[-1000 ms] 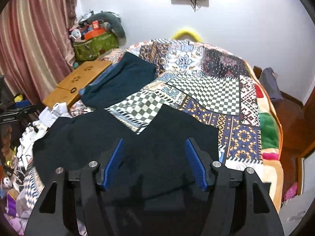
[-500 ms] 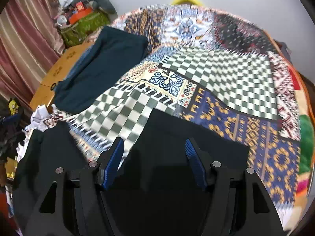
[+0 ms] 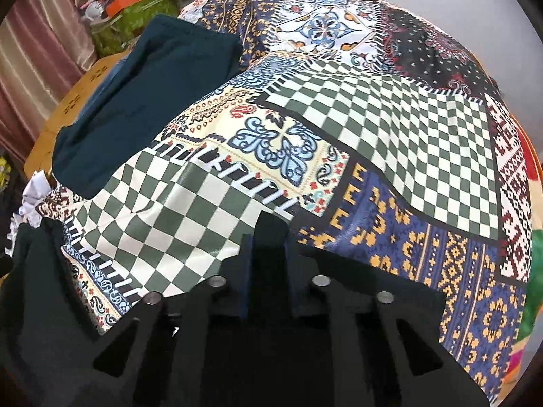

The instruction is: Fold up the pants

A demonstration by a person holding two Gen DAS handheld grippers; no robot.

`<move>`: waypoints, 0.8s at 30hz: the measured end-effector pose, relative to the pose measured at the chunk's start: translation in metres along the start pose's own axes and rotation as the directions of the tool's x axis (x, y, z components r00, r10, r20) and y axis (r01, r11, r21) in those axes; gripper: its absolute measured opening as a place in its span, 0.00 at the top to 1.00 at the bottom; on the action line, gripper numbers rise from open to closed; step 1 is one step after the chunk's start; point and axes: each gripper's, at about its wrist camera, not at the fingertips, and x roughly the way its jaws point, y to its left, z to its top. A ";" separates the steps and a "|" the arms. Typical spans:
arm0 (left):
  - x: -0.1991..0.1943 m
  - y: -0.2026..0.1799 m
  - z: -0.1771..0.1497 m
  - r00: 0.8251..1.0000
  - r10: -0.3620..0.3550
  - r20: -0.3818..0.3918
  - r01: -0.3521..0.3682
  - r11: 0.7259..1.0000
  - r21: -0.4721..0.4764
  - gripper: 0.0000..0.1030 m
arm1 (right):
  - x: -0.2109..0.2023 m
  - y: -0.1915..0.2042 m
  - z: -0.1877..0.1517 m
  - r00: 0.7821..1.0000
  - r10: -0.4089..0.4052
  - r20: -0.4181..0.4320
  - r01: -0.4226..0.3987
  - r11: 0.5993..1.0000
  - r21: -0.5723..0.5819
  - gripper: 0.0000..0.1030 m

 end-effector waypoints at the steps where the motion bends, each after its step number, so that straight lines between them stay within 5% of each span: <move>1: -0.001 -0.002 -0.001 1.000 -0.004 0.000 0.004 1.000 0.001 0.06 | -0.004 -0.003 -0.003 1.000 0.007 0.001 -0.007 1.000 0.016 0.89; 10: -0.027 -0.049 -0.015 0.999 -0.047 -0.014 0.048 0.994 0.099 0.06 | -0.104 -0.043 -0.036 0.984 0.019 0.179 -0.037 0.995 0.098 0.90; 24: -0.056 -0.156 -0.056 0.986 -0.139 -0.096 0.158 0.957 0.243 0.06 | -0.275 -0.103 -0.103 0.901 -0.066 0.429 -0.019 0.982 0.190 0.90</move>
